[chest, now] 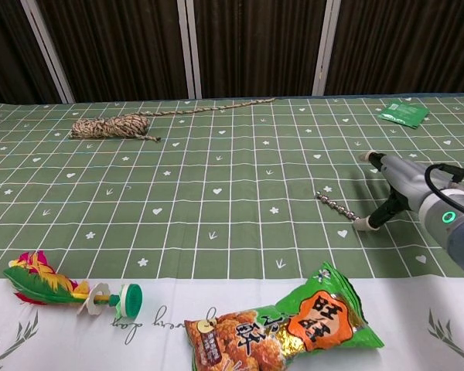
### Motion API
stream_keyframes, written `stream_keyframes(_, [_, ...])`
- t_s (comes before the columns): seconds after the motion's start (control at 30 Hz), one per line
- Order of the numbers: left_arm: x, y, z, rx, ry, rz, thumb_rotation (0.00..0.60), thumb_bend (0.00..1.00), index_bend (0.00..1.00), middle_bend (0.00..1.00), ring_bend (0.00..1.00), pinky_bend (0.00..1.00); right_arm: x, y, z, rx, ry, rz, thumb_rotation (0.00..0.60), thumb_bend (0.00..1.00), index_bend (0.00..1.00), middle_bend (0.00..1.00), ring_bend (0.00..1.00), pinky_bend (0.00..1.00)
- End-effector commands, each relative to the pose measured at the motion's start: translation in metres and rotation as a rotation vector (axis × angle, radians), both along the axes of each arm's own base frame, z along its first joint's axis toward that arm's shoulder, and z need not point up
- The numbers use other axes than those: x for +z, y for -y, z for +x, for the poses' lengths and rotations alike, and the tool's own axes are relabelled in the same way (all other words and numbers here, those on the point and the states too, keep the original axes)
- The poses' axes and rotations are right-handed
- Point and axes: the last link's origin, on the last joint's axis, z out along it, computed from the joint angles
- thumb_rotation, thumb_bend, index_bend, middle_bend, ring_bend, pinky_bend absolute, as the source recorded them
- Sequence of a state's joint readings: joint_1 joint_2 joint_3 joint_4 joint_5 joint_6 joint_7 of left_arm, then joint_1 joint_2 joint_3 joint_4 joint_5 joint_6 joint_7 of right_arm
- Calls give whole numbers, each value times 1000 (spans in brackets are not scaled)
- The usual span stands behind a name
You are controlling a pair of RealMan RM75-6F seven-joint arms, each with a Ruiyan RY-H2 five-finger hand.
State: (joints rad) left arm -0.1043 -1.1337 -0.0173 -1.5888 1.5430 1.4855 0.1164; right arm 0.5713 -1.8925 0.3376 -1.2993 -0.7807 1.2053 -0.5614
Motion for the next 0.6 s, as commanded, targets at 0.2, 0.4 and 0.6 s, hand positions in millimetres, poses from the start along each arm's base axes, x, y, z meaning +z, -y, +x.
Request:
stream_keyframes(0.2, [0, 0, 0, 0, 3, 0, 600, 55, 0, 0, 0, 0, 0, 6, 4, 11, 2, -15, 600, 134, 0, 0, 0, 0])
stream_keyframes(0.4, [0, 0, 0, 4, 3, -5, 600, 54, 0, 0, 0, 0, 0, 2, 10, 11, 10, -14, 600, 136, 36, 0, 0, 0])
stream_keyframes(0.6, [0, 1, 0, 2, 5, -4, 600, 55, 0, 0, 0, 0, -4, -3, 23, 20, 29, -22, 600, 156, 254, 0, 0, 0])
